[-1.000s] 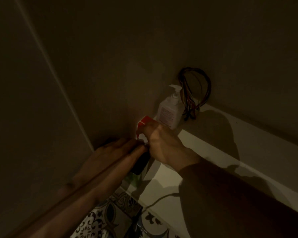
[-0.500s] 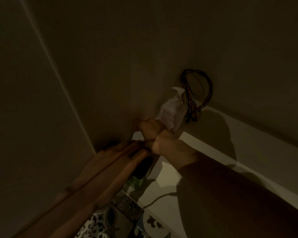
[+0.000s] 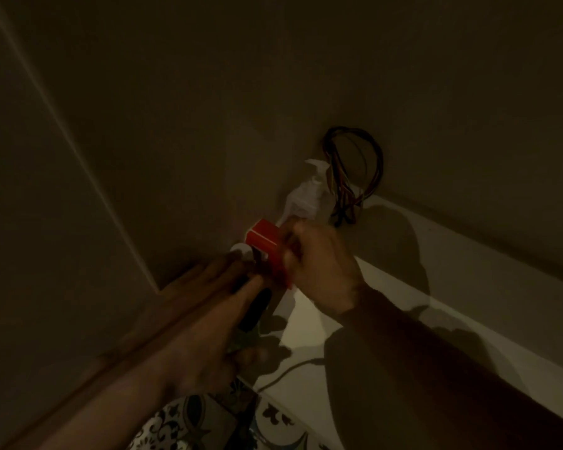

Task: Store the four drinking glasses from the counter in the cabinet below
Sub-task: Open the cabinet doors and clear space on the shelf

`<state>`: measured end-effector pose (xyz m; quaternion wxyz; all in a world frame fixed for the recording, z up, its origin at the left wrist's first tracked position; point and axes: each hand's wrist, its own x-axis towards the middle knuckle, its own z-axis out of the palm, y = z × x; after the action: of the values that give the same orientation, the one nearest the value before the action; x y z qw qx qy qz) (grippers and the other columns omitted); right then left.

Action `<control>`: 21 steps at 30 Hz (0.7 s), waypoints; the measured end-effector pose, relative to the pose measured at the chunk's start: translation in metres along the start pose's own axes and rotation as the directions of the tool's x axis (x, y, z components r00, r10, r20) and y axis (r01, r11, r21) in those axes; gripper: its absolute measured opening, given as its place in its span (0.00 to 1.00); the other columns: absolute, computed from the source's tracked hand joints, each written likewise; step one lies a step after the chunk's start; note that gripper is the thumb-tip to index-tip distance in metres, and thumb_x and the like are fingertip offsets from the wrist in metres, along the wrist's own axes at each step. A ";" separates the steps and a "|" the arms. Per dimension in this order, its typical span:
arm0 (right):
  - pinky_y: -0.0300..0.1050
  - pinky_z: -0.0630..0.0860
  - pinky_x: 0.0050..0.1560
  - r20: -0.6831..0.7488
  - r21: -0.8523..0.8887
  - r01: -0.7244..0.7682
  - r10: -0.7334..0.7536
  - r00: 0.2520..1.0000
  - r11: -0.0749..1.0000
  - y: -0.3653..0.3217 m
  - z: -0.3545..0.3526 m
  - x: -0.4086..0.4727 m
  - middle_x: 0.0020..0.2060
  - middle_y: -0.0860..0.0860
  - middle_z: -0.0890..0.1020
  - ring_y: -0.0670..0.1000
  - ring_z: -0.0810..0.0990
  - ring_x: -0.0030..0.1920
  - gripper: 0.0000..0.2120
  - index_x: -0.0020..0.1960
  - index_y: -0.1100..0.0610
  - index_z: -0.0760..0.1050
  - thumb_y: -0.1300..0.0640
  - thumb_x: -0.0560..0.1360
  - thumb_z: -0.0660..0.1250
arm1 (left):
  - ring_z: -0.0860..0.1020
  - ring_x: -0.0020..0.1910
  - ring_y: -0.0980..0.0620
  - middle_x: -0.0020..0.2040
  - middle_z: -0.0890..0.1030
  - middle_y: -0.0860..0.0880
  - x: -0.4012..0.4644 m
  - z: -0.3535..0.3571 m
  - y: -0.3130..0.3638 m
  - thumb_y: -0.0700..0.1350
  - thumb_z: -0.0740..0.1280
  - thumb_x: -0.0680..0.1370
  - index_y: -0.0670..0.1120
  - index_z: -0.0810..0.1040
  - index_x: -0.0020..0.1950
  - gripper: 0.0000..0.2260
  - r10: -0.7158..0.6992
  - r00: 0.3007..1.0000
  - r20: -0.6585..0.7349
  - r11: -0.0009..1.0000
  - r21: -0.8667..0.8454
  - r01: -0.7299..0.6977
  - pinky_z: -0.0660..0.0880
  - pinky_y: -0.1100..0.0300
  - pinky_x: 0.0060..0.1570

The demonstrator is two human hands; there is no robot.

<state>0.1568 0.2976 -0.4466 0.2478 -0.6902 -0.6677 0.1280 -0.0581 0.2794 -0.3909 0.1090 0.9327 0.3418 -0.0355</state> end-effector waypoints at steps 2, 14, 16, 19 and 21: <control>0.44 0.80 0.47 -0.122 -0.055 -0.028 0.021 0.992 0.998 0.017 -0.014 -0.027 0.48 0.48 0.81 0.47 0.81 0.46 0.06 0.56 0.53 0.77 0.56 0.79 0.67 | 0.62 0.73 0.52 0.74 0.65 0.57 0.010 0.003 0.015 0.74 0.54 0.72 0.62 0.57 0.73 0.33 0.047 0.996 -0.073 0.999 0.004 -0.047 0.61 0.55 0.67; 0.56 0.63 0.74 -0.026 -0.279 -0.618 0.637 0.770 0.735 0.134 -0.061 -0.189 0.77 0.57 0.65 0.58 0.64 0.76 0.29 0.80 0.51 0.59 0.42 0.83 0.57 | 0.39 0.79 0.46 0.81 0.44 0.48 0.107 0.096 0.144 0.72 0.45 0.76 0.54 0.44 0.81 0.38 0.190 0.981 0.027 0.982 -0.013 -0.189 0.39 0.44 0.76; 0.59 0.59 0.76 -0.005 -0.247 -0.670 0.690 0.723 0.700 0.147 -0.067 -0.216 0.79 0.57 0.61 0.60 0.60 0.77 0.30 0.81 0.51 0.56 0.41 0.82 0.55 | 0.39 0.79 0.46 0.81 0.43 0.49 0.121 0.107 0.164 0.72 0.44 0.76 0.56 0.43 0.81 0.37 0.193 0.979 0.066 0.981 -0.013 -0.192 0.38 0.44 0.75; 0.57 0.52 0.77 0.003 -0.339 -0.740 0.788 0.616 0.580 0.158 -0.069 -0.243 0.82 0.54 0.52 0.58 0.51 0.80 0.32 0.82 0.46 0.47 0.35 0.82 0.47 | 0.40 0.79 0.47 0.81 0.43 0.50 0.134 0.121 0.184 0.73 0.43 0.75 0.58 0.42 0.80 0.37 0.170 0.981 0.093 0.985 -0.023 -0.168 0.37 0.45 0.75; 0.57 0.51 0.77 -0.002 -0.352 -0.750 0.801 0.599 0.560 0.163 -0.070 -0.255 0.82 0.53 0.51 0.58 0.49 0.81 0.33 0.82 0.46 0.46 0.34 0.81 0.45 | 0.39 0.79 0.47 0.81 0.42 0.51 0.140 0.129 0.194 0.74 0.43 0.75 0.59 0.41 0.80 0.37 0.151 0.980 0.128 0.988 -0.027 -0.149 0.37 0.45 0.75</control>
<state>0.3133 0.0369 -0.5106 -0.0021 -0.9311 -0.3232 0.1692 0.1751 0.1945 -0.5015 0.1415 0.9506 0.2630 -0.0846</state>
